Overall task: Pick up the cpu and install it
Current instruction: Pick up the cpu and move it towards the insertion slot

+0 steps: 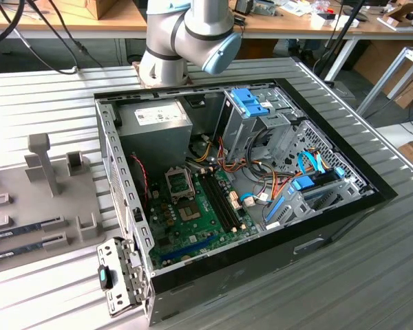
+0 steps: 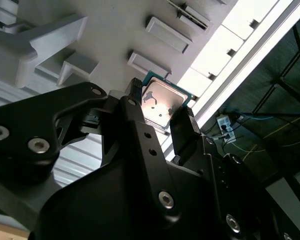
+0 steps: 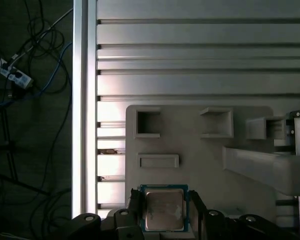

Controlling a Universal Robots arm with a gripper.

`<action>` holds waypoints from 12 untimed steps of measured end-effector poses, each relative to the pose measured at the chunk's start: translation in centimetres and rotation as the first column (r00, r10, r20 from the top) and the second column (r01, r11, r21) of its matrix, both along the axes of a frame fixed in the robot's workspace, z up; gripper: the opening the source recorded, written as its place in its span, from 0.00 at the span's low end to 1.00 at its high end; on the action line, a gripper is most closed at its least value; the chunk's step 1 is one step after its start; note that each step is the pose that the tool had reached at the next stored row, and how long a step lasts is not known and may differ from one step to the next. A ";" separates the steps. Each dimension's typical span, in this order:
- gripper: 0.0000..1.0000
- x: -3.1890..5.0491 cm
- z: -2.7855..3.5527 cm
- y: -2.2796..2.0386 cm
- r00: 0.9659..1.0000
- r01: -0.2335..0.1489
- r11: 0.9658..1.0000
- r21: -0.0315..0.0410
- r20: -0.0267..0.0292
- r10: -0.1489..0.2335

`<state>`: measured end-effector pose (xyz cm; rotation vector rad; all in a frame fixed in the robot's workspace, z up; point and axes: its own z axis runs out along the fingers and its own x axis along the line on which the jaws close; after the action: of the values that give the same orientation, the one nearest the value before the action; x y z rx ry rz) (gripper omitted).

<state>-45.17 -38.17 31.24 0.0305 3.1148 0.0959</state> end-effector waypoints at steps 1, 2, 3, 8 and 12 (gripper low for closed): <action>0.47 0.00 0.08 0.00 1.000 0.000 1.000 0.000 0.000 0.000; 0.47 0.00 0.15 0.00 1.000 0.000 1.000 0.001 0.000 0.000; 0.47 0.00 0.23 0.00 1.000 0.000 1.000 0.001 0.000 0.000; 0.47 0.00 0.86 0.00 1.000 0.000 1.000 0.003 0.000 0.000; 0.47 0.00 1.25 0.00 1.000 0.000 1.000 0.005 0.000 0.000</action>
<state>-45.18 -38.17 32.49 0.0306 3.1145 0.1030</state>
